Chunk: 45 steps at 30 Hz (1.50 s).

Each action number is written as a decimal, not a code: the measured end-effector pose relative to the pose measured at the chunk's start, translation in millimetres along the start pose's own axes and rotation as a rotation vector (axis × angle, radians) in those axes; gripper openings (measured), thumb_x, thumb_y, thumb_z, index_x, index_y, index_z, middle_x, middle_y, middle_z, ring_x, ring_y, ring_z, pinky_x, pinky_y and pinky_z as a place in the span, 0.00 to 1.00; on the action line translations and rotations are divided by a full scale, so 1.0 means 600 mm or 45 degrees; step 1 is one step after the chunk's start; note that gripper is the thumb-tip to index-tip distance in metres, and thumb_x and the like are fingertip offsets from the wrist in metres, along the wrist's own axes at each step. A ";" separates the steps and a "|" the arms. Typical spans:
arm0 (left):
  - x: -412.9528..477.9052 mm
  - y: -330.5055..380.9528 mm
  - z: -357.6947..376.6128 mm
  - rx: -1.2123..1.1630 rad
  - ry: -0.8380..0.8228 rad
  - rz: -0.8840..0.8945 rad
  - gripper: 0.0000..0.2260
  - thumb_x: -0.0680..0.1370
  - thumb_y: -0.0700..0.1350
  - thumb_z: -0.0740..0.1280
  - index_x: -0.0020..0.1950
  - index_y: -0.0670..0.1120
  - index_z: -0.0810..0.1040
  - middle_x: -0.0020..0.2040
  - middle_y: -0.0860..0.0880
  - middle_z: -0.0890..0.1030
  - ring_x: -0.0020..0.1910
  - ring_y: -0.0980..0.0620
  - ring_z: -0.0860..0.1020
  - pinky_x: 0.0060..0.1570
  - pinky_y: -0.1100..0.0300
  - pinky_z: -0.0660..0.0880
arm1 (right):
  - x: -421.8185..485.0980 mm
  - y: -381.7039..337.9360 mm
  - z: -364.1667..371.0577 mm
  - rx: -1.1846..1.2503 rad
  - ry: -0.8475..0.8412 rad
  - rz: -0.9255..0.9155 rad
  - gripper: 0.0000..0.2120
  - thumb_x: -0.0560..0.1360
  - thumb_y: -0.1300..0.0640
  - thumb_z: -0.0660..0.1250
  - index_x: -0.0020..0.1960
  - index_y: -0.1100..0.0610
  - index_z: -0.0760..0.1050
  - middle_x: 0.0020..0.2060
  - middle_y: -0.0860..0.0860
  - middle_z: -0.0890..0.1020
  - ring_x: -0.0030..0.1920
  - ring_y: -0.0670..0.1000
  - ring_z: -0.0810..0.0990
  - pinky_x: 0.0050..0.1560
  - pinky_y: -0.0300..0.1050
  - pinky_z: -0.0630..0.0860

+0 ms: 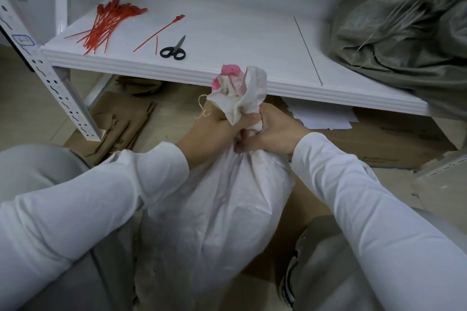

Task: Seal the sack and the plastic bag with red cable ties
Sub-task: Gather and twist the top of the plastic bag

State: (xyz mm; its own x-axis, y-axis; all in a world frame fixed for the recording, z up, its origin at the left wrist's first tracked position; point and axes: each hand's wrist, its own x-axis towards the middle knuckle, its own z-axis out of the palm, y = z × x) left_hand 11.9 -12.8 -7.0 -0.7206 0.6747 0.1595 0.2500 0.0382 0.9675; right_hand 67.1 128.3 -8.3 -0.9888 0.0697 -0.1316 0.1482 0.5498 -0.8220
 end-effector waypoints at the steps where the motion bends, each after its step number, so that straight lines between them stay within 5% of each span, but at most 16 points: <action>1: -0.001 0.000 0.004 -0.062 0.041 -0.017 0.11 0.75 0.40 0.69 0.35 0.51 0.77 0.35 0.53 0.81 0.40 0.58 0.80 0.42 0.66 0.76 | 0.000 0.001 0.001 0.012 -0.001 0.002 0.10 0.64 0.70 0.75 0.42 0.64 0.77 0.33 0.46 0.81 0.39 0.44 0.82 0.42 0.35 0.77; 4: -0.001 0.003 0.015 -0.228 0.213 -0.029 0.11 0.75 0.37 0.69 0.41 0.53 0.78 0.40 0.53 0.82 0.44 0.57 0.82 0.46 0.62 0.78 | 0.001 0.002 0.002 0.060 0.053 -0.006 0.19 0.63 0.67 0.78 0.52 0.63 0.77 0.41 0.52 0.84 0.46 0.48 0.83 0.49 0.42 0.80; 9: 0.002 -0.003 0.028 -0.283 0.348 -0.078 0.17 0.75 0.36 0.68 0.31 0.55 0.81 0.33 0.53 0.82 0.40 0.52 0.82 0.48 0.54 0.79 | 0.003 0.011 0.009 -0.084 0.107 0.014 0.22 0.61 0.58 0.79 0.53 0.52 0.77 0.45 0.47 0.84 0.48 0.48 0.83 0.54 0.50 0.80; 14: 0.009 -0.013 0.033 -0.333 0.423 -0.122 0.16 0.76 0.36 0.67 0.29 0.48 0.78 0.31 0.49 0.81 0.38 0.49 0.81 0.48 0.52 0.78 | -0.001 -0.007 0.012 -0.652 0.367 0.157 0.28 0.62 0.44 0.76 0.56 0.54 0.72 0.53 0.49 0.72 0.52 0.49 0.74 0.41 0.39 0.72; 17: 0.019 -0.010 0.033 -0.356 0.474 -0.158 0.11 0.77 0.37 0.66 0.34 0.43 0.76 0.30 0.52 0.80 0.35 0.56 0.80 0.42 0.62 0.77 | -0.005 -0.018 0.023 -1.096 0.681 0.331 0.37 0.63 0.31 0.68 0.58 0.60 0.70 0.55 0.56 0.72 0.57 0.58 0.72 0.44 0.46 0.69; 20: 0.023 -0.011 0.040 -0.325 0.459 -0.155 0.12 0.77 0.38 0.65 0.34 0.45 0.75 0.29 0.54 0.80 0.34 0.59 0.79 0.43 0.65 0.76 | -0.010 -0.025 0.030 -1.102 0.574 0.410 0.25 0.71 0.35 0.65 0.50 0.58 0.75 0.49 0.57 0.78 0.52 0.61 0.78 0.42 0.45 0.65; 23: 0.019 -0.015 0.052 -0.307 0.401 -0.188 0.14 0.77 0.38 0.65 0.31 0.46 0.75 0.28 0.55 0.80 0.34 0.59 0.79 0.45 0.62 0.75 | -0.008 -0.018 0.029 -0.997 0.478 0.392 0.13 0.73 0.46 0.66 0.43 0.56 0.73 0.38 0.53 0.73 0.49 0.60 0.77 0.42 0.45 0.65; 26: 0.020 -0.019 0.057 -0.311 0.287 -0.219 0.15 0.78 0.39 0.65 0.32 0.49 0.74 0.27 0.60 0.79 0.31 0.66 0.77 0.41 0.69 0.74 | -0.001 0.000 0.020 -0.863 0.410 0.464 0.11 0.71 0.50 0.67 0.38 0.56 0.70 0.31 0.50 0.69 0.42 0.58 0.74 0.40 0.44 0.66; 30: 0.027 -0.041 0.051 -0.165 0.107 -0.313 0.10 0.78 0.45 0.67 0.37 0.54 0.77 0.40 0.58 0.81 0.50 0.54 0.79 0.59 0.56 0.72 | 0.008 0.029 0.014 -0.737 0.321 0.443 0.12 0.69 0.57 0.67 0.31 0.52 0.65 0.31 0.49 0.73 0.39 0.56 0.74 0.30 0.42 0.62; 33: 0.025 -0.054 0.035 0.030 -0.011 -0.261 0.08 0.78 0.47 0.67 0.40 0.47 0.79 0.41 0.54 0.81 0.45 0.60 0.79 0.53 0.63 0.71 | 0.010 0.043 0.015 -0.690 0.236 0.349 0.13 0.68 0.62 0.66 0.30 0.51 0.66 0.34 0.50 0.75 0.41 0.55 0.76 0.36 0.41 0.65; 37: 0.013 -0.057 0.020 0.215 -0.157 -0.077 0.09 0.79 0.40 0.64 0.40 0.38 0.75 0.36 0.49 0.76 0.32 0.66 0.73 0.35 0.77 0.68 | 0.007 0.058 0.025 -0.787 0.168 0.280 0.05 0.70 0.60 0.66 0.38 0.53 0.74 0.41 0.51 0.79 0.47 0.56 0.78 0.40 0.42 0.67; 41: 0.009 -0.082 0.016 0.388 -0.323 0.026 0.16 0.80 0.37 0.62 0.34 0.53 0.71 0.34 0.58 0.73 0.33 0.70 0.74 0.36 0.75 0.68 | 0.009 0.084 0.041 -0.878 0.086 0.338 0.10 0.72 0.56 0.66 0.53 0.55 0.78 0.52 0.55 0.81 0.54 0.57 0.78 0.50 0.45 0.74; 45: 0.003 -0.132 0.018 0.826 -0.604 -0.007 0.12 0.81 0.36 0.59 0.40 0.42 0.76 0.36 0.55 0.70 0.35 0.60 0.71 0.41 0.74 0.67 | 0.003 0.111 0.063 -0.882 -0.146 0.436 0.19 0.73 0.55 0.68 0.63 0.56 0.75 0.55 0.53 0.79 0.57 0.56 0.77 0.61 0.48 0.73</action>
State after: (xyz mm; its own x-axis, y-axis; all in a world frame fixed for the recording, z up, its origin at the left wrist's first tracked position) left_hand -1.9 -6.7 -85.6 -0.4080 0.9089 -0.0863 0.6779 0.3649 0.6382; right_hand 75.9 133.3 -84.3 -0.8762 0.2636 -0.4034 0.3644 0.9102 -0.1967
